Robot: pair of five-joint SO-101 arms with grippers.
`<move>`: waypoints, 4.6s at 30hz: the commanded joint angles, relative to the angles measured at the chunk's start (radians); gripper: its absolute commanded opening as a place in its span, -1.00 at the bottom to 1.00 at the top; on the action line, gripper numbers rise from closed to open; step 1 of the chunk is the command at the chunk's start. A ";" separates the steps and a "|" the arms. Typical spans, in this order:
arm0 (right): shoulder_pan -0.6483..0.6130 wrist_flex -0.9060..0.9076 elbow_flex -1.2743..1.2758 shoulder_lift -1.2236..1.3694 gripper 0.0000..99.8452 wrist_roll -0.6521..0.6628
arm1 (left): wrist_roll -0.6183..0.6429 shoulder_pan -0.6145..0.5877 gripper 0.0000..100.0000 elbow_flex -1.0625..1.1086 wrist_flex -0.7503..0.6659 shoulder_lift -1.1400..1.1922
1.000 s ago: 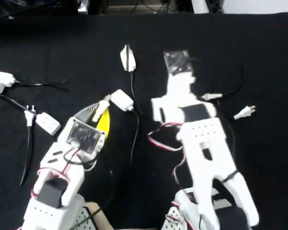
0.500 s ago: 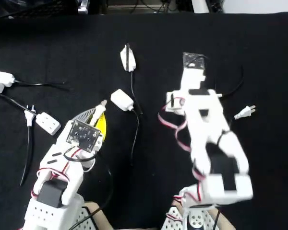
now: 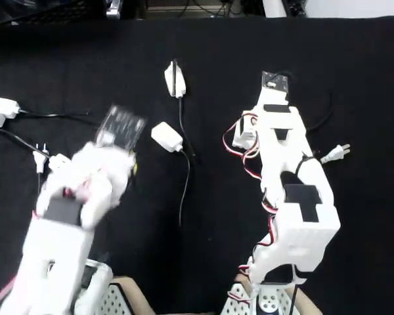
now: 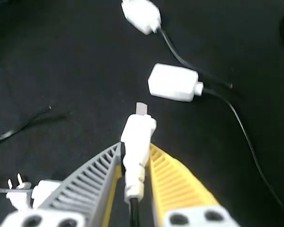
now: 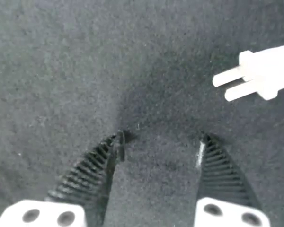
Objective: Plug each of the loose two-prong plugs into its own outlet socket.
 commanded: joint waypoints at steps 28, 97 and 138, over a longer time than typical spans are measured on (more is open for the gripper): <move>0.006 -0.009 -0.045 -0.007 -0.50 -0.011 | -0.385 -0.021 -0.94 -1.885 0.756 1.470; 0.157 0.219 -0.047 -0.383 -0.50 0.052 | 0.150 0.180 -0.94 -0.315 -0.023 0.091; -0.437 0.706 -0.529 -0.383 -0.84 0.292 | 0.135 0.332 -0.94 0.780 -0.562 -0.770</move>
